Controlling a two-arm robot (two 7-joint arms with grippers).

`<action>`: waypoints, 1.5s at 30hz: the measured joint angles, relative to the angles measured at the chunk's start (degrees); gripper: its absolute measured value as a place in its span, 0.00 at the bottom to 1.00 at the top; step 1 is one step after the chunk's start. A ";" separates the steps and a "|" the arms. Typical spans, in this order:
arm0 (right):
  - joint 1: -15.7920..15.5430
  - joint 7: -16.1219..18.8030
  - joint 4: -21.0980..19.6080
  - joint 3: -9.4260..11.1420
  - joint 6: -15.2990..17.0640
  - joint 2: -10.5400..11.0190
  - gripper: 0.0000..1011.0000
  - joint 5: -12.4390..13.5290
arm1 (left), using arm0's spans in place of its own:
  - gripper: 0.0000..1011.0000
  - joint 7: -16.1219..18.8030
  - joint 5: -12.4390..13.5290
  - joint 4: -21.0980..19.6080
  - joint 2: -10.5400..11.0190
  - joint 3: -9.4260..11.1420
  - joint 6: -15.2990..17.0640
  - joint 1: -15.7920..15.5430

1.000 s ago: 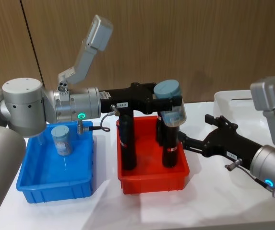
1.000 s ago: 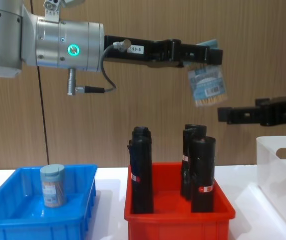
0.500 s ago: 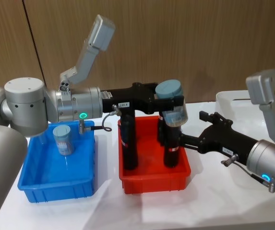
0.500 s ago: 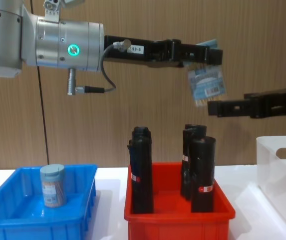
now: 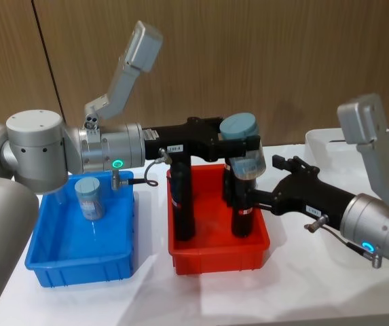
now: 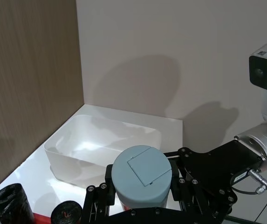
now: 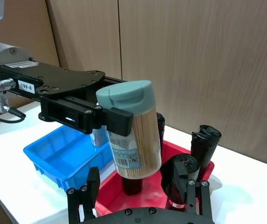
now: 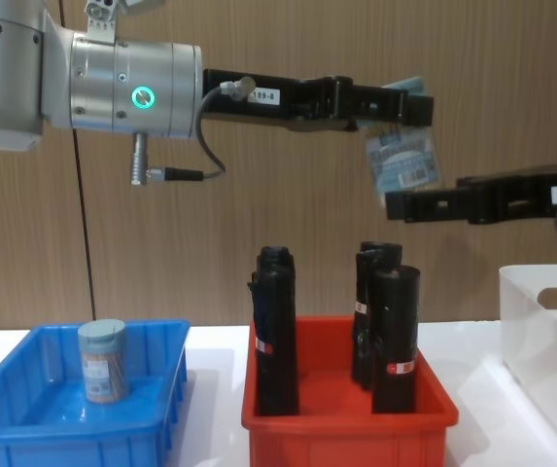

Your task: Pick the cotton swabs from the blue box and place them into the white box.

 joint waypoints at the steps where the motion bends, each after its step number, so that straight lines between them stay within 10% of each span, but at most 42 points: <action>1: 0.00 0.00 0.00 0.00 0.00 0.00 0.99 0.00 | 0.65 0.00 0.00 0.00 0.00 0.00 0.00 0.00; 33: 3.39 0.39 3.11 -1.55 0.47 -1.74 0.99 -1.65 | 0.65 0.00 0.00 0.00 0.00 0.00 0.00 0.00; 45: 3.78 0.37 3.61 -1.79 0.42 -1.77 0.74 -1.66 | 0.65 0.00 0.00 0.00 0.00 0.00 0.00 0.00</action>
